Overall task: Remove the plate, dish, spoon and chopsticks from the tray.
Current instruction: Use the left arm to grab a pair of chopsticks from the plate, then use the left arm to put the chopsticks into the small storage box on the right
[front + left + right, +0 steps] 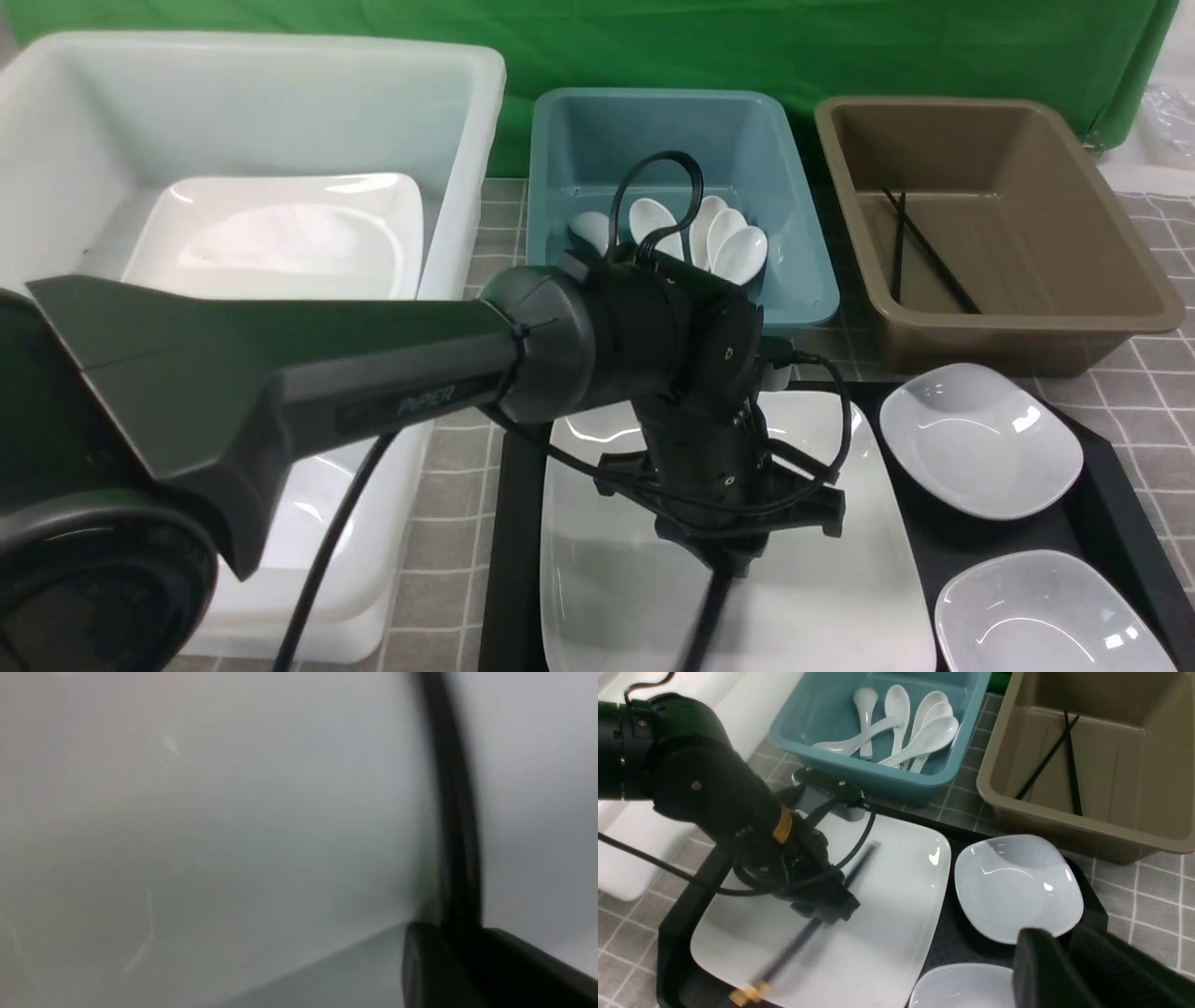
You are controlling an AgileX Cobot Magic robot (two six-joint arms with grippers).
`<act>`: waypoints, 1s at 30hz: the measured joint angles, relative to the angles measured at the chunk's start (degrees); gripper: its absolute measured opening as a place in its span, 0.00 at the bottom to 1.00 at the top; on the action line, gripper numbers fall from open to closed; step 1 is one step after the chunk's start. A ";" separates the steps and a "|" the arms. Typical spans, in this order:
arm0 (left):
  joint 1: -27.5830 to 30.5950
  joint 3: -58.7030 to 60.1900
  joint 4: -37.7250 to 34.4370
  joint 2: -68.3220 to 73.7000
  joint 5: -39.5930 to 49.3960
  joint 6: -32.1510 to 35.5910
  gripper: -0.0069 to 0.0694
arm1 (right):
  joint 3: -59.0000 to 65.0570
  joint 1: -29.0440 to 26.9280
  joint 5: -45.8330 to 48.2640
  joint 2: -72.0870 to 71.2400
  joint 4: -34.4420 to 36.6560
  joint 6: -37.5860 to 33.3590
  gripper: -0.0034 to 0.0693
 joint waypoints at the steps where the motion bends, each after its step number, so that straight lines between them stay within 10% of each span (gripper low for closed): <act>1: 0.00 -0.08 0.00 0.00 0.03 0.19 0.19 | 0.00 0.00 0.00 0.00 0.00 -0.05 0.25; 19: 0.00 -10.67 -10.39 -4.89 -2.94 16.51 0.20 | 0.02 0.00 -0.87 0.00 -0.06 -0.05 0.30; 30: 0.00 -15.31 -10.65 -3.80 -45.69 22.41 0.20 | 0.02 0.00 -4.34 0.93 -1.56 -0.03 0.30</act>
